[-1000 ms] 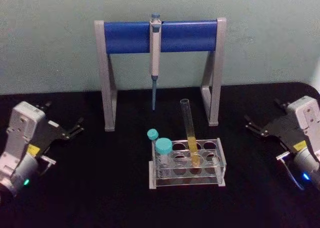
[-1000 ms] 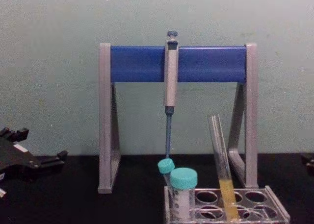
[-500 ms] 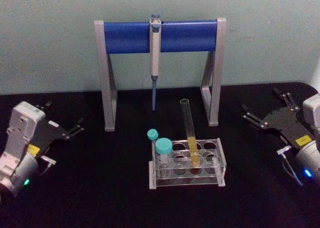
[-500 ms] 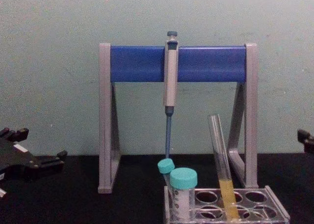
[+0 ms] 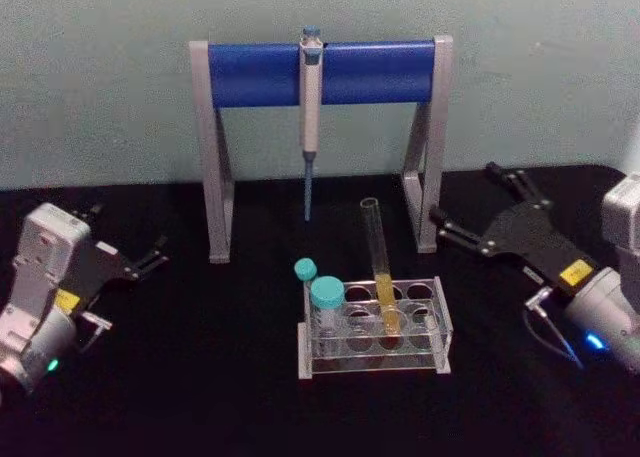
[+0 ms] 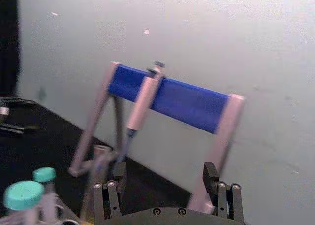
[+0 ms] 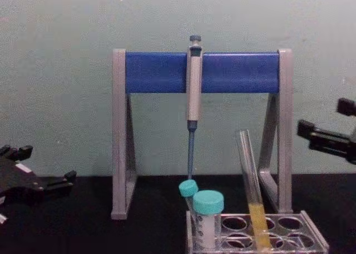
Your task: Pick up the test tube from the test tube rack, shake it, then place it back into the test tube rack.
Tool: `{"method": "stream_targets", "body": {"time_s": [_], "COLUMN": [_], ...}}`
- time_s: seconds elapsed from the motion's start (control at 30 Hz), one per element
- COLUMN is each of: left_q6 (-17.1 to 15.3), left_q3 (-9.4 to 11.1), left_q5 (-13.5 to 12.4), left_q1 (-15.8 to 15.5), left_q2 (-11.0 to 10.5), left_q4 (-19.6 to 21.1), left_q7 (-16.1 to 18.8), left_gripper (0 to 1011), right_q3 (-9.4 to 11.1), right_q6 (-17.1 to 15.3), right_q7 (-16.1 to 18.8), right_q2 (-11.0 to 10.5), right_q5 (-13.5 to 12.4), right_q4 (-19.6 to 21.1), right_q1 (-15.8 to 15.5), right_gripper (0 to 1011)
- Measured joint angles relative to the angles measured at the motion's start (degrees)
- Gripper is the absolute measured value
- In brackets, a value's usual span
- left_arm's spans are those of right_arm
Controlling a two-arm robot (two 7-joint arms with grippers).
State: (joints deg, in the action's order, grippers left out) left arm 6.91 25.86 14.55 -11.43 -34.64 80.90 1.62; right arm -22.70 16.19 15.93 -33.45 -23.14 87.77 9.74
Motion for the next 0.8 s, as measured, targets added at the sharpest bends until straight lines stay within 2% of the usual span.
{"method": "stream_targets", "body": {"time_s": [0.07, 0.27, 0.47, 0.8], "left_q6": [0.0, 0.0, 0.0, 0.0], "left_q3": [0.0, 0.0, 0.0, 0.0], "left_q5": [0.0, 0.0, 0.0, 0.0], "left_q1": [0.0, 0.0, 0.0, 0.0], "left_q2": [0.0, 0.0, 0.0, 0.0], "left_q4": [0.0, 0.0, 0.0, 0.0], "left_q7": [0.0, 0.0, 0.0, 0.0], "left_gripper": [1001, 1001, 1001, 1001], "right_q3": [-0.3, -1.0, -1.8, -2.2], "right_q6": [-0.3, -2.1, -4.5, -9.1], "right_q7": [1.2, 7.0, 10.3, 10.7], "right_q2": [0.2, 1.6, 2.7, 4.3], "right_q5": [-0.5, -4.1, -5.1, -4.4], "right_q4": [0.1, 0.2, -0.3, -1.3], "right_q1": [0.3, 1.4, 2.5, 3.4], "right_gripper": [1000, 1000, 1000, 1000]}}
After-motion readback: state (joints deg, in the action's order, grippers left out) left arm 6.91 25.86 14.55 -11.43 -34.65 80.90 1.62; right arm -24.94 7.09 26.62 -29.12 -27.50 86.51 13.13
